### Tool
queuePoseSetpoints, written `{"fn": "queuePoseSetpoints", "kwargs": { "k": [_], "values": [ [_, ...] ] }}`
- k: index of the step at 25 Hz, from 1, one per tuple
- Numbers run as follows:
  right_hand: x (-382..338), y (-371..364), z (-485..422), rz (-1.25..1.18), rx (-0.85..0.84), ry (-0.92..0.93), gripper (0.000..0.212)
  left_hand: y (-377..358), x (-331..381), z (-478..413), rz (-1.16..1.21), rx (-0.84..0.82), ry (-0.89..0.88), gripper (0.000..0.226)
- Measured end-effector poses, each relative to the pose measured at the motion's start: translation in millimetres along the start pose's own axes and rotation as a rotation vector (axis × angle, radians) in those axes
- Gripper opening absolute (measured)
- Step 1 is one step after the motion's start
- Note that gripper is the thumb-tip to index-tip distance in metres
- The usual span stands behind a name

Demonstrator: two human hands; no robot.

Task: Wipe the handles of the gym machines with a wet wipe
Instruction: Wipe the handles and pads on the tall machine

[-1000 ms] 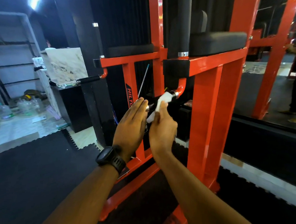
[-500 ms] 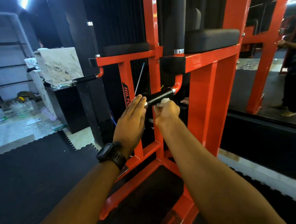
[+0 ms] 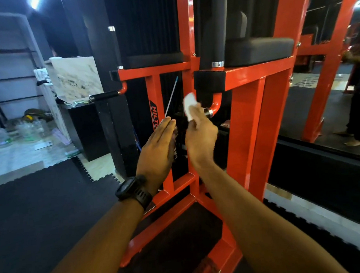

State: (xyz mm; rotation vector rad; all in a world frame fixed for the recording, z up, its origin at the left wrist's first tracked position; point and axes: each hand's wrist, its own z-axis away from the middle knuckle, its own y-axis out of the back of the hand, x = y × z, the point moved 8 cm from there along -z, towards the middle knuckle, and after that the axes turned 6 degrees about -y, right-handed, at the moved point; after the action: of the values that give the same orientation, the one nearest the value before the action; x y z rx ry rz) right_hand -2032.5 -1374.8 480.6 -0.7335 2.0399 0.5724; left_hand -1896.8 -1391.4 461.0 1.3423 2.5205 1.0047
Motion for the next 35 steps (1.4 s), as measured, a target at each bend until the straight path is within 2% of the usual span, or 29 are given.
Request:
{"fn": "queuePoseSetpoints", "kwargs": {
  "k": [1, 3, 6, 8, 11, 13, 15, 18, 20, 24, 28, 35],
  "values": [
    [-10, -7, -3, 0.166, -0.106, 0.197, 0.04, 0, 0, 1, -0.002, 0.005, 0.0, 0.044],
    [-17, -13, -7, 0.373, -0.318, 0.462, 0.044, 1, 0, 1, -0.006, 0.016, -0.01, 0.044],
    [-17, -12, -23, 0.584, -0.601, 0.682, 0.056, -2, 0, 1, -0.008, 0.044, -0.017, 0.044],
    [-21, -17, -42, 0.716, -0.7, 0.7, 0.051, -3, 0, 0, -0.001, 0.051, 0.01, 0.043],
    [-32, -29, -40, 0.722, -0.793, 0.742, 0.043, -5, 2, 2, -0.025, 0.029, 0.033, 0.044],
    [-30, -33, -34, 0.712, -0.815, 0.76, 0.048, -4, 2, 1, -0.038, 0.03, 0.024, 0.045],
    [-31, -34, -40, 0.72, -0.806, 0.749, 0.041, -5, 1, 1, -0.032, 0.03, 0.046, 0.045],
    [-32, -41, -45, 0.772, -0.88, 0.743, 0.03, -9, 1, 2, -0.015, 0.014, 0.084, 0.045],
    [-27, -37, -51, 0.779, -0.848, 0.719, 0.038, -8, 1, 2, -0.006, 0.038, 0.093, 0.045],
    [-6, -16, -55, 0.769, -0.627, 0.629, 0.06, -4, 3, 3, -0.008, 0.076, 0.081, 0.043],
    [6, -2, -30, 0.549, -0.253, 0.614, 0.049, -5, 3, 3, -0.001, 0.081, 0.066, 0.044],
    [8, 1, 4, 0.374, -0.015, 0.526, 0.04, -3, 3, 3, -0.005, 0.051, 0.05, 0.044]
  ]
}}
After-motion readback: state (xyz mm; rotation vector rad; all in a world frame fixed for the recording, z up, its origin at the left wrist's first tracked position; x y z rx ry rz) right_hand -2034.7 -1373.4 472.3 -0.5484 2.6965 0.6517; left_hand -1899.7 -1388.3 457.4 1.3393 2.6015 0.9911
